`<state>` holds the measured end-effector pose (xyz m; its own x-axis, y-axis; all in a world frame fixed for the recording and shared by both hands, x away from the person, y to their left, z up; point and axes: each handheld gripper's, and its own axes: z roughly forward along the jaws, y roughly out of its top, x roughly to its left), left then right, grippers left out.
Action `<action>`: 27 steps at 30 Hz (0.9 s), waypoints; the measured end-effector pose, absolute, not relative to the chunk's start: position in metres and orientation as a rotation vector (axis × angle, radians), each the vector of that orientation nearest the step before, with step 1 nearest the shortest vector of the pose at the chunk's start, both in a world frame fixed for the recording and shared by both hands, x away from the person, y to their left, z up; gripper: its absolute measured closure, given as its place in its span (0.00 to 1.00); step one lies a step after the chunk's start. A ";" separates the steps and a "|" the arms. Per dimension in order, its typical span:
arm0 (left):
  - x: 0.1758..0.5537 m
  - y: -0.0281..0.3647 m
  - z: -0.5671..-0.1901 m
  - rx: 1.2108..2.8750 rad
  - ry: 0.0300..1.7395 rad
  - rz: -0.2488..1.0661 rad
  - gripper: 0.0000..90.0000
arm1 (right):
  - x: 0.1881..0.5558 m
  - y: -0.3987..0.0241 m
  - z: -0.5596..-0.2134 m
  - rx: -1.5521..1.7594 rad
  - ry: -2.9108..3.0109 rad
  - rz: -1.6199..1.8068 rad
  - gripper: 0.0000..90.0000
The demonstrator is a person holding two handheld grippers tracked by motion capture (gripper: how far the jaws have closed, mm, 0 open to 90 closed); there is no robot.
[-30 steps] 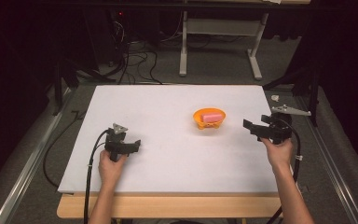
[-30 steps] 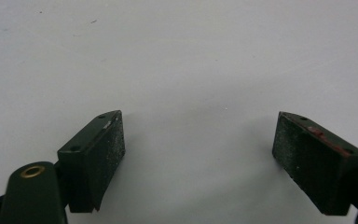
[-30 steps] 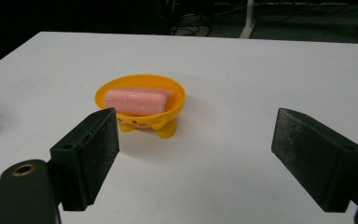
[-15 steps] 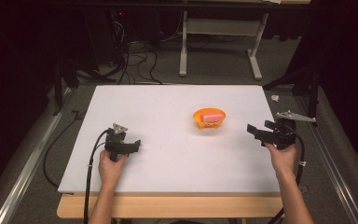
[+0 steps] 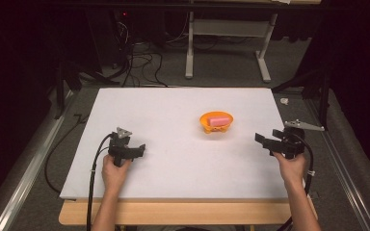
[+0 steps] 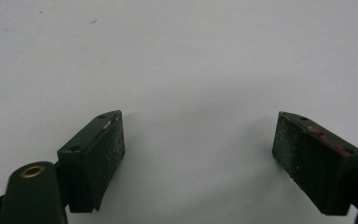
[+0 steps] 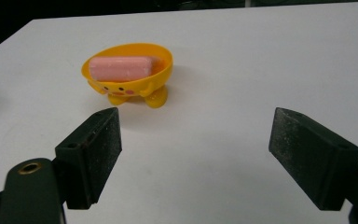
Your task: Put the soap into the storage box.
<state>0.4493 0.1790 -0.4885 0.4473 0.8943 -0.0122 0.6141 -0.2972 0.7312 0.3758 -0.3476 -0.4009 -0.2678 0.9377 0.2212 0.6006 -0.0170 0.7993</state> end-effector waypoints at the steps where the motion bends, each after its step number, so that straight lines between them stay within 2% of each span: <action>1: 0.449 0.179 -0.489 2.025 1.259 0.532 0.19 | 0.376 -0.347 -0.402 1.605 1.883 1.189 0.20; 27: 0.449 0.179 -0.488 2.028 1.258 0.532 0.19 | 0.371 -0.348 -0.437 1.687 1.908 1.154 0.23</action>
